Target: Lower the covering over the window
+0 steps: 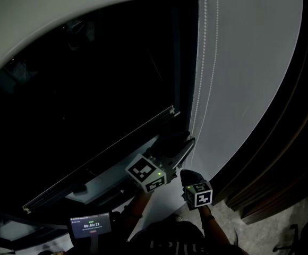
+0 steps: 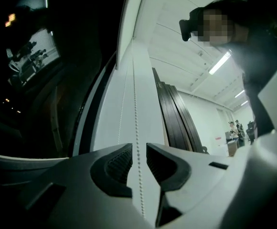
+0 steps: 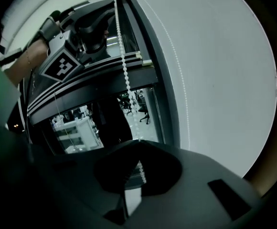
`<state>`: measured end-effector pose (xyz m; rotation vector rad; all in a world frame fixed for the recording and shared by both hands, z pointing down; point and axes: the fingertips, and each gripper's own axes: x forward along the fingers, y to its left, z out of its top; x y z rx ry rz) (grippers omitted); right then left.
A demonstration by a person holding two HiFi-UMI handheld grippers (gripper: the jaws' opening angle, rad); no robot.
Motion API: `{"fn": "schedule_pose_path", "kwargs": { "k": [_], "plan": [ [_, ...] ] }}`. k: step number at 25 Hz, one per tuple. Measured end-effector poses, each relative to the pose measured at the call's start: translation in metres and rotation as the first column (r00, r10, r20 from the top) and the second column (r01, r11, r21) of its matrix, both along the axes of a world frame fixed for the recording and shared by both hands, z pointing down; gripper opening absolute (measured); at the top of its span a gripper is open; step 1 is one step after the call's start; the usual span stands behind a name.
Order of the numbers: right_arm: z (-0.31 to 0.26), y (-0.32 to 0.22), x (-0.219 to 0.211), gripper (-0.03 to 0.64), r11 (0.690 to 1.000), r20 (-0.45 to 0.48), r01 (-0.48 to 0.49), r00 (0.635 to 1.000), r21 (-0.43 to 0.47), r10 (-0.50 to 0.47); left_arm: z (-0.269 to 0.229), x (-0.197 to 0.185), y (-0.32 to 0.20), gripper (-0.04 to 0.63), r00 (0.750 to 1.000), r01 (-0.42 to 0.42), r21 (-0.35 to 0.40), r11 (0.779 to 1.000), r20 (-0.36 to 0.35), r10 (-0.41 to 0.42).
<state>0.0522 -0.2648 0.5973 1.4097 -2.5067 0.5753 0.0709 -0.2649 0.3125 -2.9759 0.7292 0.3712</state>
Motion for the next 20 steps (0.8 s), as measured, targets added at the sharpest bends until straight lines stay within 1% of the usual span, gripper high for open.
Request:
{"fn": "schedule_pose_path", "kwargs": {
  "k": [3, 8, 9, 13, 15, 17, 19, 20],
  "plan": [
    [0.004, 0.003, 0.001, 0.014, 1.000, -0.004, 0.008, 1.000, -0.011, -0.008, -0.008, -0.002, -0.001, 0.077, 1.000, 0.018, 0.000, 1.000, -0.013, -0.018],
    [-0.001, 0.011, -0.002, 0.014, 1.000, -0.014, 0.017, 1.000, 0.006, -0.017, -0.003, 0.015, 0.006, 0.070, 0.998, -0.021, 0.012, 1.000, 0.052, 0.020],
    [0.001, 0.012, -0.003, 0.014, 1.000, -0.014, 0.018, 1.000, 0.002, -0.018, -0.002, 0.016, 0.007, 0.018, 0.998, -0.025, 0.015, 1.000, 0.058, 0.024],
    [-0.003, 0.016, -0.005, 0.014, 1.000, 0.005, 0.028, 1.000, 0.001, -0.028, 0.001, 0.008, 0.003, 0.014, 1.000, -0.010, -0.006, 1.000, 0.027, 0.010],
    [-0.003, 0.022, -0.005, 0.014, 0.999, -0.010, 0.050, 0.999, -0.011, -0.050, 0.003, 0.003, 0.001, 0.012, 1.000, -0.005, -0.007, 1.000, 0.007, 0.005],
    [-0.004, 0.029, -0.007, 0.014, 0.997, -0.032, 0.073, 0.997, -0.015, -0.074, 0.003, -0.002, 0.000, 0.009, 1.000, -0.007, -0.025, 1.000, -0.018, 0.006],
    [-0.013, 0.034, -0.008, 0.015, 0.995, -0.057, 0.100, 0.993, 0.007, -0.099, 0.002, -0.007, 0.000, 0.009, 1.000, -0.003, -0.040, 0.999, -0.031, 0.002],
    [-0.023, 0.035, -0.008, 0.015, 0.994, -0.065, 0.107, 0.992, 0.033, -0.105, 0.002, -0.009, 0.000, 0.009, 0.999, 0.002, -0.040, 0.999, -0.032, -0.003]
  ]
}}
